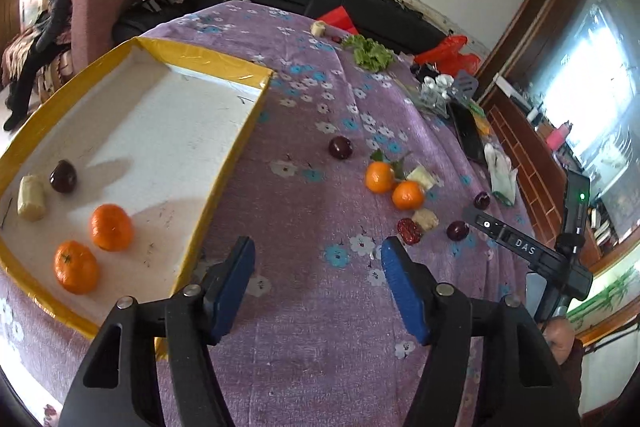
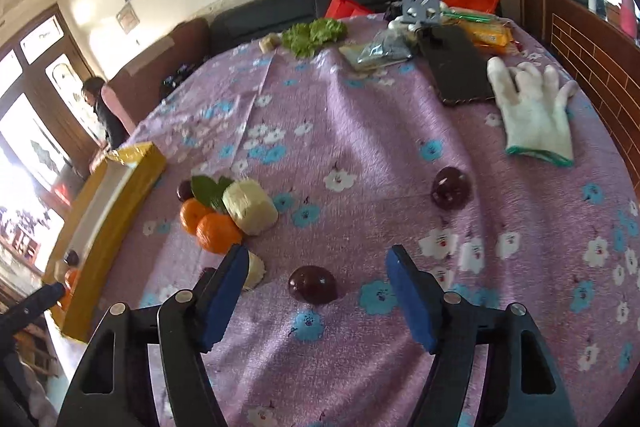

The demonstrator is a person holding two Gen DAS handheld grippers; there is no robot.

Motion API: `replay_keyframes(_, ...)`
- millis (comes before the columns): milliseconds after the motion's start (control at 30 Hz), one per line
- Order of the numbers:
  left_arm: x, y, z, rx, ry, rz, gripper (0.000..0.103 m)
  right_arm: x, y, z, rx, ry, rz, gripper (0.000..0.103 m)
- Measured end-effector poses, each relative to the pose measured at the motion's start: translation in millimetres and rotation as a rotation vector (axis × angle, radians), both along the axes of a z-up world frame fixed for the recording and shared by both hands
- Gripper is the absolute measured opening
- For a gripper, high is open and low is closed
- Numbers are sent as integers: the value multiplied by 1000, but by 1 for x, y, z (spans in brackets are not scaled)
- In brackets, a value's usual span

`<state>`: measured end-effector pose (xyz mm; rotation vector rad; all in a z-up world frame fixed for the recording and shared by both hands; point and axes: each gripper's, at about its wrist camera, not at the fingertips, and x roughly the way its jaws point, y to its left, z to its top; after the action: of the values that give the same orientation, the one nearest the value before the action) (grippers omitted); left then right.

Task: Organize fruits
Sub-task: 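Grasp a tangerine with the left tool while the right tool grasps a dark plum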

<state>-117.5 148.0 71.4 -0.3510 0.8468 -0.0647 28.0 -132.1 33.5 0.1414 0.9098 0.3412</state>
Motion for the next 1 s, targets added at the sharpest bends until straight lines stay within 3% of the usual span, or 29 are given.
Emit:
replay_keyframes(167,25,-19,-3,59,11,-42,65,0,-2,-10,7,-10,11,75)
replay_keyframes(300,54,-26,-9,52,16,-63,65,3,-4,-12,35,-9,5,75)
replay_keyframes(367,73,-28,-13,8,8,-90,62,1,-2,-8,22,-33,4,75)
replay_keyframes(433,92,-29,-21,-50,10,-116,49,1,0,-6,6,-52,3,75)
replay_keyframes(667,147,-35,-54,-180,87,-132,48,2,-2,1,2,-82,-17,75)
replay_keyframes(800,158,-49,-58,-167,83,-165,48,4,-7,1,17,-74,-30,75)
replay_keyframes(933,157,-72,-58,-53,57,-204,48,4,-8,1,20,-75,-36,75)
replay_keyframes(967,157,-75,-57,-43,49,-210,44,4,-9,1,22,-74,-38,75)
replay_keyframes(1000,158,-76,-57,-40,54,-213,29,5,-9,1,23,-74,-38,75)
